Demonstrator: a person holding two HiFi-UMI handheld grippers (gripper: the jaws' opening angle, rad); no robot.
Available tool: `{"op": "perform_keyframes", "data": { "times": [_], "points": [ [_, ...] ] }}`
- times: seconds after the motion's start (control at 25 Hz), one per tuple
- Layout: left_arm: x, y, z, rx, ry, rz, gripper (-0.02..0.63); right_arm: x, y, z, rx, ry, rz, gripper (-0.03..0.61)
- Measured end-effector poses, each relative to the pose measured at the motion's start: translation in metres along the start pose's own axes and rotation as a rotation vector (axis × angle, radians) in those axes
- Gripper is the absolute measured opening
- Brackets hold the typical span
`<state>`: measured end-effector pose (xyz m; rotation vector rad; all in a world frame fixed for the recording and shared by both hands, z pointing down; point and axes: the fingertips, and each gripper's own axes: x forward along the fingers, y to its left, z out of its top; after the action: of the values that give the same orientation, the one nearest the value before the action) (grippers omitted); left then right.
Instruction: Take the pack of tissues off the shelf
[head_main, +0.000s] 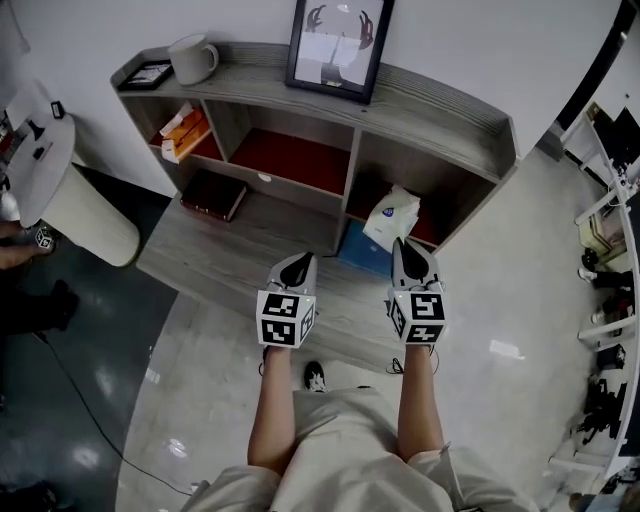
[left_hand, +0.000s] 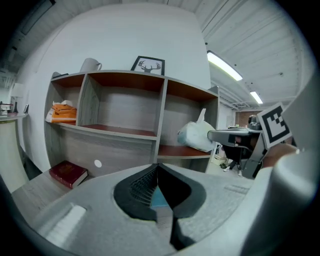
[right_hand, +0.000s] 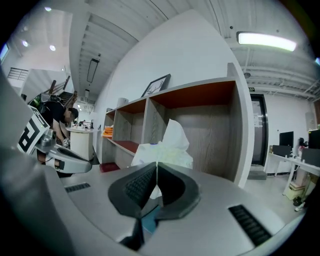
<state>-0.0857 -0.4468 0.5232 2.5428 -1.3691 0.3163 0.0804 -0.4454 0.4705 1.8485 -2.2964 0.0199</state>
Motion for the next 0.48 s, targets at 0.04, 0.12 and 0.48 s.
{"op": "perform_keyframes", "data": {
  "times": [0.04, 0.12, 0.48],
  "points": [
    [-0.002, -0.002, -0.002, -0.006, 0.004, 0.009, 0.009, -0.002, 0.0, -0.001, 0.0, 0.005, 0.011, 0.017],
    [-0.006, -0.008, -0.004, -0.014, 0.01, 0.026, 0.009, -0.005, 0.0, -0.002, -0.003, 0.01, 0.034, 0.017],
    [-0.029, -0.041, 0.003, -0.019, -0.015, 0.101, 0.011, -0.035, 0.011, 0.006, -0.015, -0.015, 0.187, 0.017]
  ]
}}
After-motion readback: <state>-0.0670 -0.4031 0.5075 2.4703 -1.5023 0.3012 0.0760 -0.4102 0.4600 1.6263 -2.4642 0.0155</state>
